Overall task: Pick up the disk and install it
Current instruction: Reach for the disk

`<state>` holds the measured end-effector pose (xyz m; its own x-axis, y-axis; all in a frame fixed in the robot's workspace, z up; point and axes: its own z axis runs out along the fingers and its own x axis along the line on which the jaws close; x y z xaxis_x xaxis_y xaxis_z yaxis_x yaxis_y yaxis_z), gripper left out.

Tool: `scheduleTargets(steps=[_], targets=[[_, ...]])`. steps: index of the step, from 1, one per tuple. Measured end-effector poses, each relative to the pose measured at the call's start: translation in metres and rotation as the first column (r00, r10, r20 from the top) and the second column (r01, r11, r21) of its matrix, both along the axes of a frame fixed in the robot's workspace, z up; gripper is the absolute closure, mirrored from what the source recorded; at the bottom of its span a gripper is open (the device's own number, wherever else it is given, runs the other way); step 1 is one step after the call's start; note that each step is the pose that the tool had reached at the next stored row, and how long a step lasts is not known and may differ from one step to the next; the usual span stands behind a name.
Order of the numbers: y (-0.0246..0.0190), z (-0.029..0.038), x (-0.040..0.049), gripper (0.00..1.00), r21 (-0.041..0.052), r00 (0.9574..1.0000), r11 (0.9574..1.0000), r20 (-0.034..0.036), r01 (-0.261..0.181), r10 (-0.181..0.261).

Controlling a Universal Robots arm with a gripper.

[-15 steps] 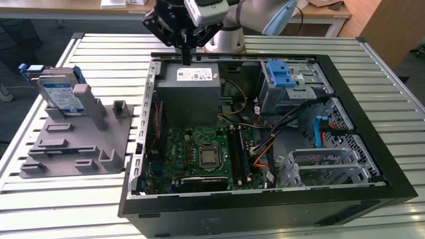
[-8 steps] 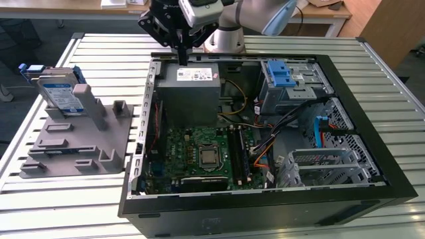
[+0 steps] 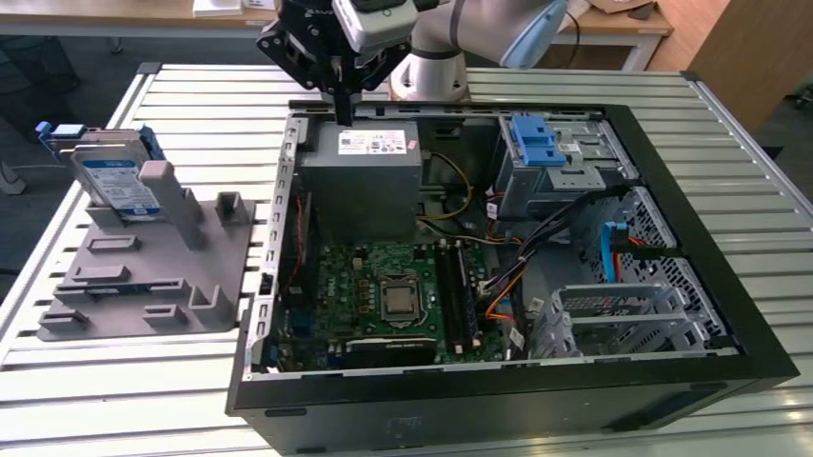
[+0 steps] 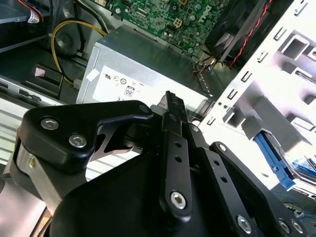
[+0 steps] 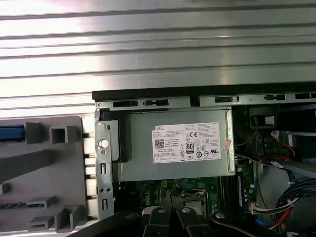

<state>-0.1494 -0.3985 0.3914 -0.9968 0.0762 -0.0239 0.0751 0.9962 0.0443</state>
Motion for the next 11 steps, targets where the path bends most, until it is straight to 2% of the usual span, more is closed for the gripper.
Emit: scheduleTargets(steps=[11], targets=[[0.0033, 0.0000, -0.0008, 0.89, 0.0000, 1.0000, 1.0000, 0.0000, 0.000, 0.000]])
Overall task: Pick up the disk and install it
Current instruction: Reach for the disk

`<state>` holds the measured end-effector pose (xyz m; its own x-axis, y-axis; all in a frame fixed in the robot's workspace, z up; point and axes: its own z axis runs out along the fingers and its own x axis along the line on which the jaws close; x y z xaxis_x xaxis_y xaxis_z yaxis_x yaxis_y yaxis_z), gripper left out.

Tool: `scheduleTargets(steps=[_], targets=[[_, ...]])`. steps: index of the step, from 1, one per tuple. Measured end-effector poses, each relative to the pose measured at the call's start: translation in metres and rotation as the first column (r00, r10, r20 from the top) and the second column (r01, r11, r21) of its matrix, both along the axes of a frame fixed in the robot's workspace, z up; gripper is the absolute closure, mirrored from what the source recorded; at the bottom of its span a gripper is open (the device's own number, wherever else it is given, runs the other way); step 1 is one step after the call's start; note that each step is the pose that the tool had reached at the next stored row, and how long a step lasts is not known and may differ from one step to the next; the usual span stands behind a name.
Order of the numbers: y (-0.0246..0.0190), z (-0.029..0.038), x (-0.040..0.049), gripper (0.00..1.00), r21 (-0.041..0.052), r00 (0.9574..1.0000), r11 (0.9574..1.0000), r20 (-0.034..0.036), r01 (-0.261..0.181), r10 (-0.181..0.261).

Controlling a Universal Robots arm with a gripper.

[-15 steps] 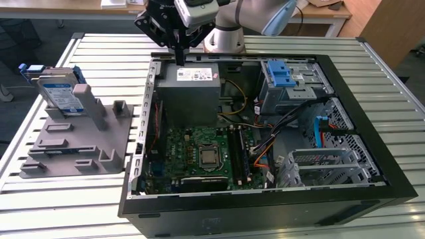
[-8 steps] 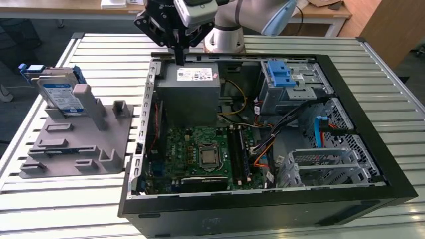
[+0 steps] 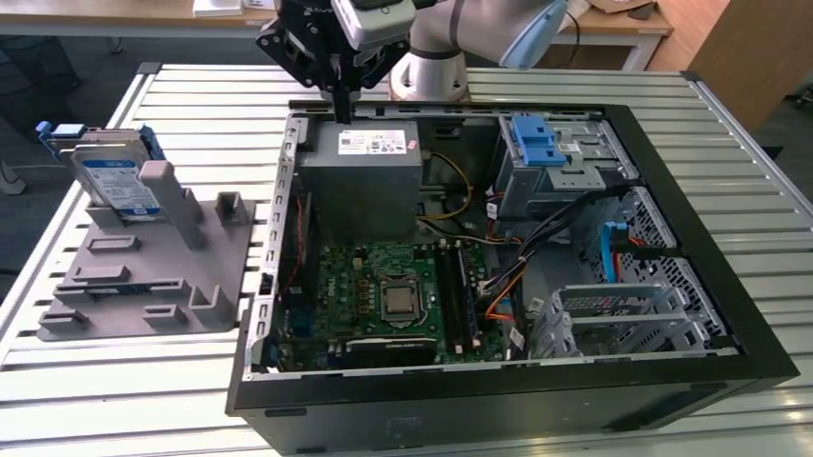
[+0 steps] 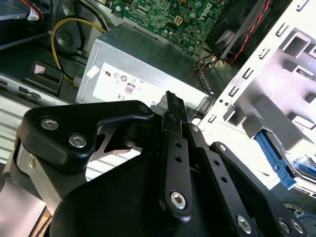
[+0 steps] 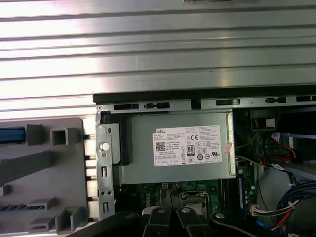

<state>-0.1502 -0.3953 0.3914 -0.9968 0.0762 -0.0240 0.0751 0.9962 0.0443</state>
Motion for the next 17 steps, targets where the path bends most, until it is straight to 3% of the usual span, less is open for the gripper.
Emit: scheduleTargets(steps=[17], targets=[[0.0009, -0.0005, -0.0040, 0.89, 0.0000, 1.0000, 1.0000, 0.0000, 0.000, 0.000]])
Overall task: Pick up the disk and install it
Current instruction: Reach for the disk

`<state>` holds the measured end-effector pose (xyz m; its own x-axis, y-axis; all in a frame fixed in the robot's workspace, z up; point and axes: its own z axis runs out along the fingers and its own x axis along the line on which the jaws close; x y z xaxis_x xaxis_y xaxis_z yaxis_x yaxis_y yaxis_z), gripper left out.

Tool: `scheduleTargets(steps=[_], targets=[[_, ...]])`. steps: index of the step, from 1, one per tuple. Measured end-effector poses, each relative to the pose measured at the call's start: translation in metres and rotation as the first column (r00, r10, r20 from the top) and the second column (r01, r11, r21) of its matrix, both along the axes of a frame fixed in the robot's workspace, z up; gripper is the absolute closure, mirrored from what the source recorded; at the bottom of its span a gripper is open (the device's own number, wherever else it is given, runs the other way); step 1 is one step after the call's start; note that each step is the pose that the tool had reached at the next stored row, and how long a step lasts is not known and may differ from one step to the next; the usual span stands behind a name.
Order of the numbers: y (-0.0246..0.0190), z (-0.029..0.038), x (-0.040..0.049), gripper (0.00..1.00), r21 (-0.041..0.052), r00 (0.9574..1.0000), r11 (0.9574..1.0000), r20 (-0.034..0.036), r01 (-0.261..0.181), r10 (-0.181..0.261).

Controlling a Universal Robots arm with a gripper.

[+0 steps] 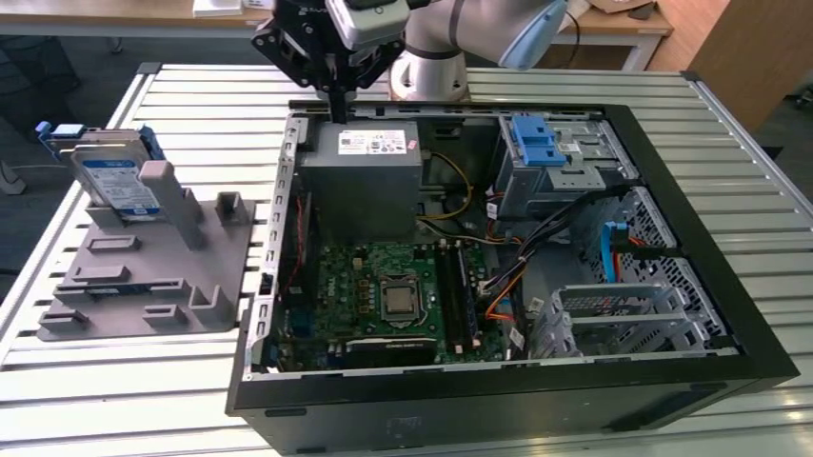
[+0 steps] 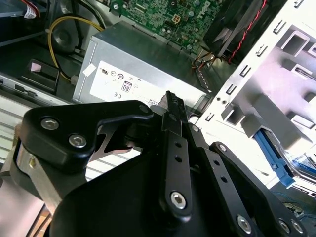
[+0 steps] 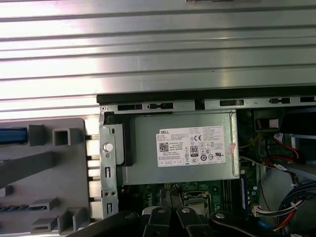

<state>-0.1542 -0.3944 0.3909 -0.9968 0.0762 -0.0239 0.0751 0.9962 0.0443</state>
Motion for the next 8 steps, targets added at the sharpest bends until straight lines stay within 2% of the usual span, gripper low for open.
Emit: scheduleTargets(steps=[8], targets=[[0.0008, -0.0008, -0.0027, 0.89, -0.0001, 1.0000, 1.0000, -0.0001, 0.000, 0.000]])
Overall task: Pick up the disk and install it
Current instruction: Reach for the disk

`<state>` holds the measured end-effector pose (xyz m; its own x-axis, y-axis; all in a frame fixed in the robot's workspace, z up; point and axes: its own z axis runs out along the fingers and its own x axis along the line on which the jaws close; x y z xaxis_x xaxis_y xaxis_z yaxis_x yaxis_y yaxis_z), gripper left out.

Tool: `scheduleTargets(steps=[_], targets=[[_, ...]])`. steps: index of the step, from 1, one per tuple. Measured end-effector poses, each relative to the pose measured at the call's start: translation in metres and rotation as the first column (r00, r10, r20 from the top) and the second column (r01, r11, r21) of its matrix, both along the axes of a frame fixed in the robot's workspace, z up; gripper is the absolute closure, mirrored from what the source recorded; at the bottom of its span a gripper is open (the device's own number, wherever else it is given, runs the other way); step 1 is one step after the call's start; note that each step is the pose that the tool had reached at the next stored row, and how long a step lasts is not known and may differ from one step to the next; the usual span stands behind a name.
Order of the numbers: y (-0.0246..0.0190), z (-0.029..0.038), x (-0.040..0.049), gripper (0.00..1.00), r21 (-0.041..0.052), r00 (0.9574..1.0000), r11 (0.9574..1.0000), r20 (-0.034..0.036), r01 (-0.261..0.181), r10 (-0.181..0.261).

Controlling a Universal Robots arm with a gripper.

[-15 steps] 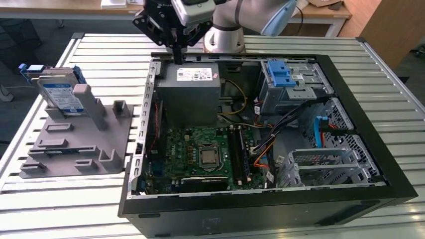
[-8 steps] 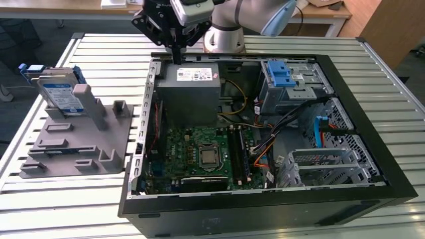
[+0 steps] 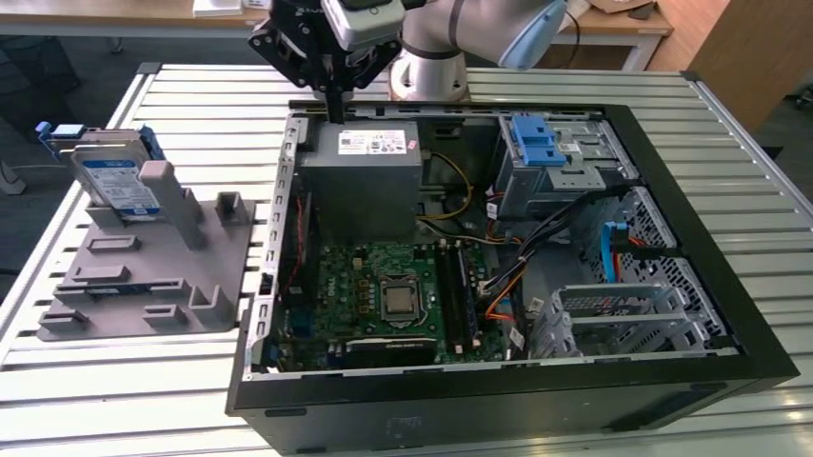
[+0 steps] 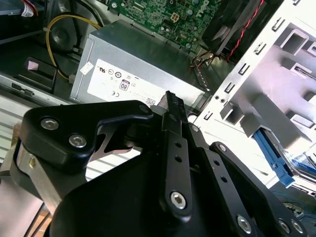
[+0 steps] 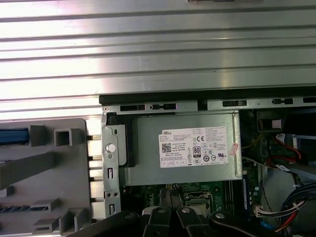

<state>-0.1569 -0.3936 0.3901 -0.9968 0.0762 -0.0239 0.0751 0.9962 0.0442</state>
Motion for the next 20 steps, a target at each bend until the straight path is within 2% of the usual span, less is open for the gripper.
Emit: scheduleTargets(steps=[20], targets=[[0.0004, -0.0011, -0.0086, 0.89, -0.0002, 1.0000, 1.0000, 0.0000, 0.000, 0.000]])
